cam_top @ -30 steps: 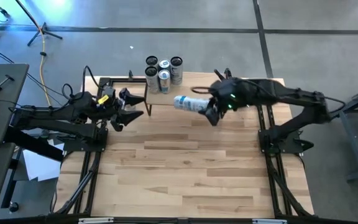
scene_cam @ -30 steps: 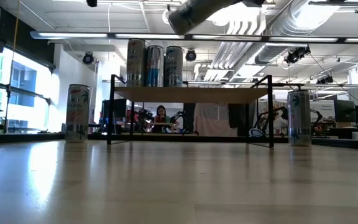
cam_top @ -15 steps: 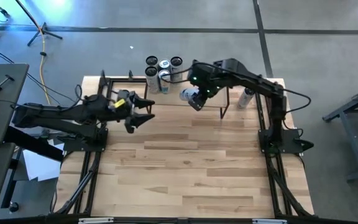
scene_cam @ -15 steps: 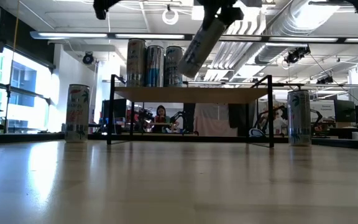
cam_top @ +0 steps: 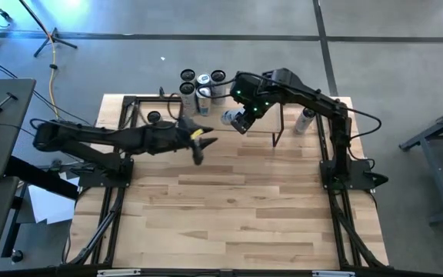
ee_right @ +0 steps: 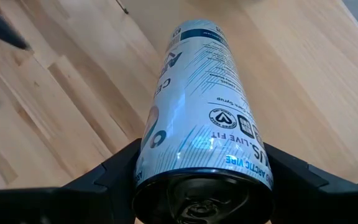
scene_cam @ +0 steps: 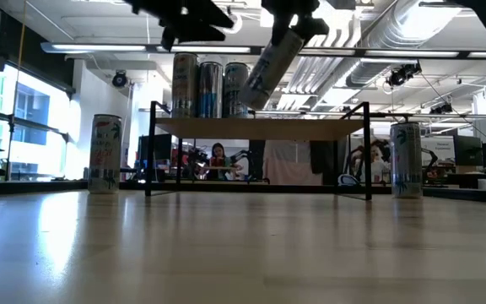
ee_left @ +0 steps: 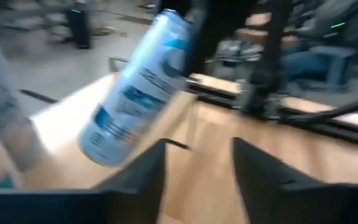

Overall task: Place canned beverage on shelf
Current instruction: Put the bottom right black soda can on the shelf

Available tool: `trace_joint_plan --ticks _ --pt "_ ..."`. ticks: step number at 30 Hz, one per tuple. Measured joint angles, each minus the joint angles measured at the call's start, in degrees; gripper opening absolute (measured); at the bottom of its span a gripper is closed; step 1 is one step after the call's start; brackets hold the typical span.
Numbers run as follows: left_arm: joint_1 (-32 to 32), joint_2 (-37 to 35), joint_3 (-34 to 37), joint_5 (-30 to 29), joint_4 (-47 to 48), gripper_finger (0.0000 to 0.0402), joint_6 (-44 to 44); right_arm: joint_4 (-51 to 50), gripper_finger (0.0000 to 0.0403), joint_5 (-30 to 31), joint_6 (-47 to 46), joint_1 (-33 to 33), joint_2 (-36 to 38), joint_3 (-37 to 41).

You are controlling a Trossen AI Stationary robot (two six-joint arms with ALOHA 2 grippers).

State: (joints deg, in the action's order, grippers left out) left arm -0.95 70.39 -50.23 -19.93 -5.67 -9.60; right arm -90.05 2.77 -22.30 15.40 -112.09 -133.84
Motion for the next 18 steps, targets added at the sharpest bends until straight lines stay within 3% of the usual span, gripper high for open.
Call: trace_joint_plan --ticks 3,5,8,18 --pt "0.0 3.6 -2.7 -6.0 -0.5 0.0045 3.2 0.0 0.0246 0.0 -0.1 0.0 0.0 0.0" --pt "-0.3 5.4 -3.0 -8.8 -1.9 0.0014 4.4 0.0 0.0246 0.0 0.1 0.0 0.0 0.0" --pt "-1.1 8.2 -3.0 -12.3 -2.8 0.0011 3.8 0.0 0.0246 0.0 0.1 0.1 0.0 0.0" --pt "-2.4 16.1 -3.0 -14.5 -14.0 0.0000 3.2 0.0 0.0246 0.0 -0.9 1.9 0.0 0.0"
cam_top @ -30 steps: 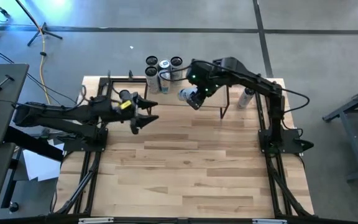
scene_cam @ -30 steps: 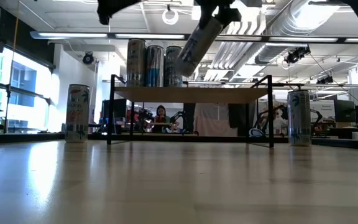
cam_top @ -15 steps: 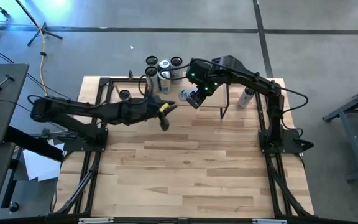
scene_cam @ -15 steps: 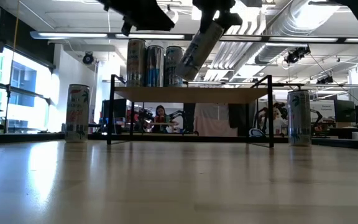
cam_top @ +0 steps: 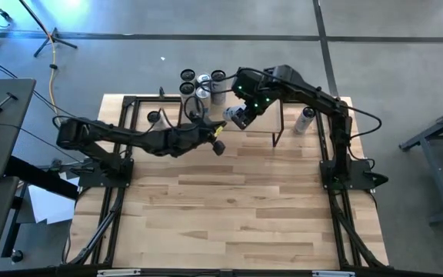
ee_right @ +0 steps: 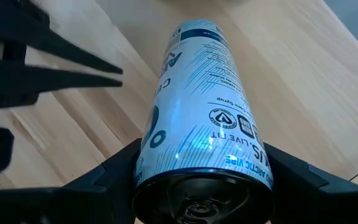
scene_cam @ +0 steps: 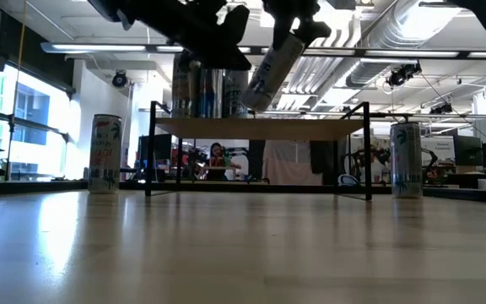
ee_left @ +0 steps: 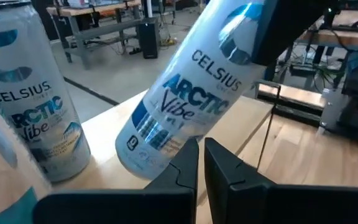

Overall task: Place canned beverage on shelf
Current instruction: Put the bottom right black soda can on the shelf

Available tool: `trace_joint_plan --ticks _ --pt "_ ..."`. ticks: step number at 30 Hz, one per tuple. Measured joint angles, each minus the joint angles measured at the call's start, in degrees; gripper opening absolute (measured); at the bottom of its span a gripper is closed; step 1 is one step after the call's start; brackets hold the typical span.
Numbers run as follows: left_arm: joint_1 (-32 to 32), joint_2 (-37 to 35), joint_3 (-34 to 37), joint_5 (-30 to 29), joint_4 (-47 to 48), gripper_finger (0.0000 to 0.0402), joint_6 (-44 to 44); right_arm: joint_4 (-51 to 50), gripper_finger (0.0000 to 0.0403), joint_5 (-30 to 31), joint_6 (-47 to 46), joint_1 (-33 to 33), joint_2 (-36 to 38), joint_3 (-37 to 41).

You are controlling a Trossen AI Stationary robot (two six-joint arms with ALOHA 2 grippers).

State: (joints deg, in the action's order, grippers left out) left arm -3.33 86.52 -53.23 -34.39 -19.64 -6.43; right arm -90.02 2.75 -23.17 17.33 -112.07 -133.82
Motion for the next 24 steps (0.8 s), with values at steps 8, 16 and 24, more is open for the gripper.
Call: trace_joint_plan --ticks 8,16,24 --pt "0.0 1.2 0.0 -4.2 -0.5 0.0000 0.1 0.0 0.0246 -3.4 -0.8 -0.1 -0.1 0.0" --pt "-1.4 3.1 0.0 -4.5 -0.7 0.0000 0.5 0.0 0.0246 -3.1 -0.8 0.0 -0.2 0.1" --pt "-1.4 5.0 -0.1 -5.3 -1.4 0.0000 -2.5 -0.1 0.0246 -3.0 -1.4 0.0 -0.3 0.1"
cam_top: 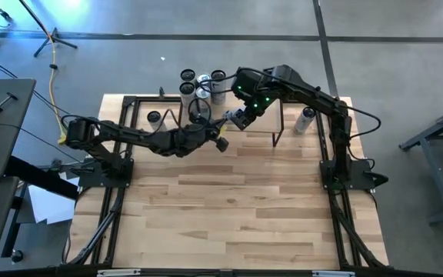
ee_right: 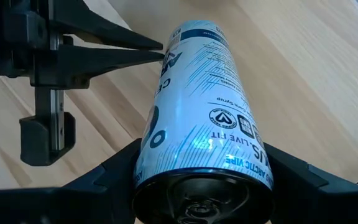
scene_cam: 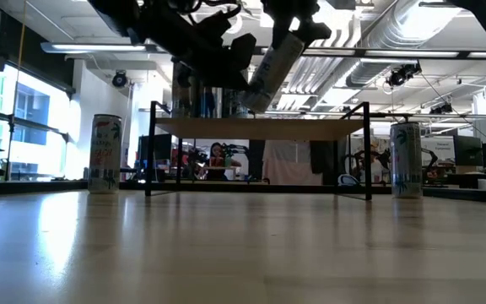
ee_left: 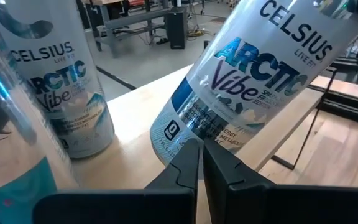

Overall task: Place canned beverage on shelf
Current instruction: Put the bottom right black soda can on the shelf

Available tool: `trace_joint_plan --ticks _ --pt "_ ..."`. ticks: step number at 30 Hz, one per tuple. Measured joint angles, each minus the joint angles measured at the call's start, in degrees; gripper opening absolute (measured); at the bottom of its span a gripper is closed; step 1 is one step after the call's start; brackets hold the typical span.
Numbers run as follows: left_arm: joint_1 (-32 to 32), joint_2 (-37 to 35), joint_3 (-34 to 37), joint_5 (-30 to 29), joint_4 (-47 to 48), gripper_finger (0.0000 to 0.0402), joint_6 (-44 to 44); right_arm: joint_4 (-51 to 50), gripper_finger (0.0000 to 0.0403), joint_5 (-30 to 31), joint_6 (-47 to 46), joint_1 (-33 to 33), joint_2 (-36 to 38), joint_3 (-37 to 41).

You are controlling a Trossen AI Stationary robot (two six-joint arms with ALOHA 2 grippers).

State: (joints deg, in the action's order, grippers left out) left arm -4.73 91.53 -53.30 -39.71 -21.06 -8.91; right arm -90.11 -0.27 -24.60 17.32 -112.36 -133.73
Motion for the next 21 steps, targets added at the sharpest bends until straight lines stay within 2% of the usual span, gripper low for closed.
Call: trace_joint_plan --ticks 12,21 --pt "0.0 0.0 0.0 -1.1 0.3 0.0000 0.1 0.4 0.0246 -2.9 -0.9 -0.3 0.0 2.9" --pt "0.0 0.0 0.0 -0.2 0.3 0.0000 0.1 0.4 0.0248 -1.7 -1.0 -0.7 0.1 3.3"
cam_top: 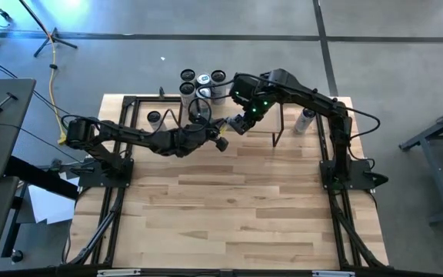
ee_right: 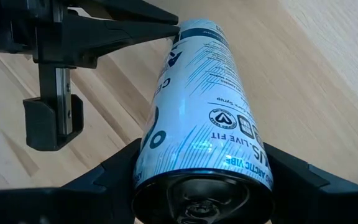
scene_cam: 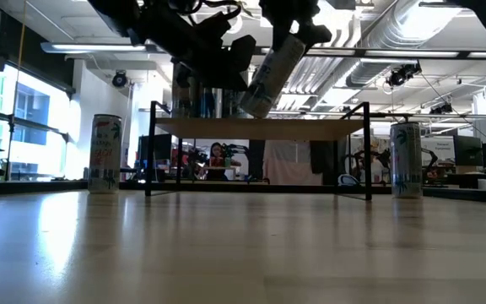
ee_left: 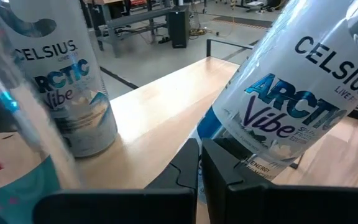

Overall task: Place canned beverage on shelf
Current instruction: Put the bottom right black soda can on the shelf

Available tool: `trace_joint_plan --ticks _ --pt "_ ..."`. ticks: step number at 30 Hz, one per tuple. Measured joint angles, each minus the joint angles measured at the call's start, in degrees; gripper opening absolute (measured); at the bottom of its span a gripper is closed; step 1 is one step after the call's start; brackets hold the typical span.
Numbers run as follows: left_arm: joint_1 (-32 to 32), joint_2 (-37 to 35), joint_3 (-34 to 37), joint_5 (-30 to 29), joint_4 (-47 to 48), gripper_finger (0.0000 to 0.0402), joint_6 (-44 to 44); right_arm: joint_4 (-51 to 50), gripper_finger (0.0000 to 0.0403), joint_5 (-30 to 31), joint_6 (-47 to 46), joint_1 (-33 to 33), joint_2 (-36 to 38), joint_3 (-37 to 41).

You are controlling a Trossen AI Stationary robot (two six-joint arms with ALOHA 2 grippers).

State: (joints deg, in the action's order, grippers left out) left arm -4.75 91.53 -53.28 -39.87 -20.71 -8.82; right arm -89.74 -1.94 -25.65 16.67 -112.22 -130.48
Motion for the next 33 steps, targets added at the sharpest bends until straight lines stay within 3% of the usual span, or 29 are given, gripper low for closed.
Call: trace_joint_plan --ticks 12,28,33 --pt "0.3 0.0 0.0 0.8 -0.2 0.0000 1.9 -0.2 0.0260 2.5 0.6 1.0 0.0 0.0" --pt "-1.2 0.0 0.0 0.9 -0.2 0.0000 0.3 -0.3 0.0261 0.1 0.6 1.7 0.0 0.0" --pt "-3.1 0.1 0.0 5.8 -1.1 0.0000 -0.1 0.0 0.0261 0.1 0.6 1.7 0.0 0.0"
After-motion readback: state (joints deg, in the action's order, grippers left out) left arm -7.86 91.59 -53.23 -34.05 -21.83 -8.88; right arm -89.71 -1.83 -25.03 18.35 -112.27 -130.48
